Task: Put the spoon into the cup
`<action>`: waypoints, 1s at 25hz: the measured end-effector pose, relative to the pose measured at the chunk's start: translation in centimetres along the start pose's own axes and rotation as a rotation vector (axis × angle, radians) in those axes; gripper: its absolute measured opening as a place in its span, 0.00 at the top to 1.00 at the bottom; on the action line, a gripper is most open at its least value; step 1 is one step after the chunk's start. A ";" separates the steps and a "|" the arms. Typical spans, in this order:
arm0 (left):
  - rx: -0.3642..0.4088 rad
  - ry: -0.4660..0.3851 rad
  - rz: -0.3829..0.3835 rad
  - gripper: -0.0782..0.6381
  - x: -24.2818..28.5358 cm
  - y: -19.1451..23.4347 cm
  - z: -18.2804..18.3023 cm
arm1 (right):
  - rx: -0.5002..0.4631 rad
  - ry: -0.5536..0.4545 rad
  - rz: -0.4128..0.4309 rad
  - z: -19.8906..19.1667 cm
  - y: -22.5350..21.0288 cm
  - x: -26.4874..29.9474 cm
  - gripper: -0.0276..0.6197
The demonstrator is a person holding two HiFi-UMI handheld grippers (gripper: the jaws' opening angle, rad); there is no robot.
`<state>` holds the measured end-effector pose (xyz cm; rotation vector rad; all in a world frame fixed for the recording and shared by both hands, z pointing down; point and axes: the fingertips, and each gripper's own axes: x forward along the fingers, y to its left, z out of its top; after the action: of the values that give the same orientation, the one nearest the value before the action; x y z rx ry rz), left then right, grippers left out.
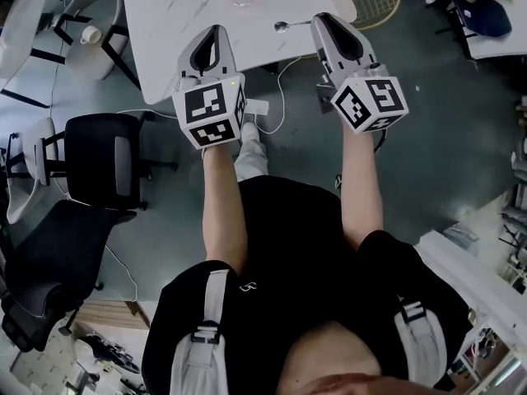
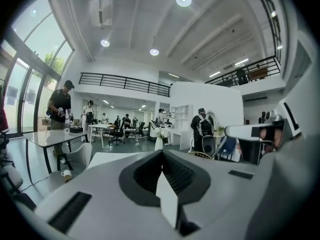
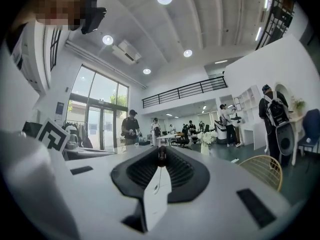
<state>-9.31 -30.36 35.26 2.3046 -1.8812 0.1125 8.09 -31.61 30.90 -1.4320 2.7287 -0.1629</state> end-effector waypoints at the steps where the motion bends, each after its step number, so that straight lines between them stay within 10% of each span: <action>1: -0.006 0.002 -0.004 0.87 1.2 0.6 0.1 | 0.000 0.011 0.000 -0.3 -0.3 1.4 0.88; 25: -0.156 0.148 0.014 0.87 12.0 5.3 -4.8 | 0.082 0.174 -0.031 -6.8 -7.1 11.9 0.87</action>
<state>-11.79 -42.10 42.33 2.1201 -1.7679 0.1291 6.50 -44.94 38.46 -1.5053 2.7971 -0.4157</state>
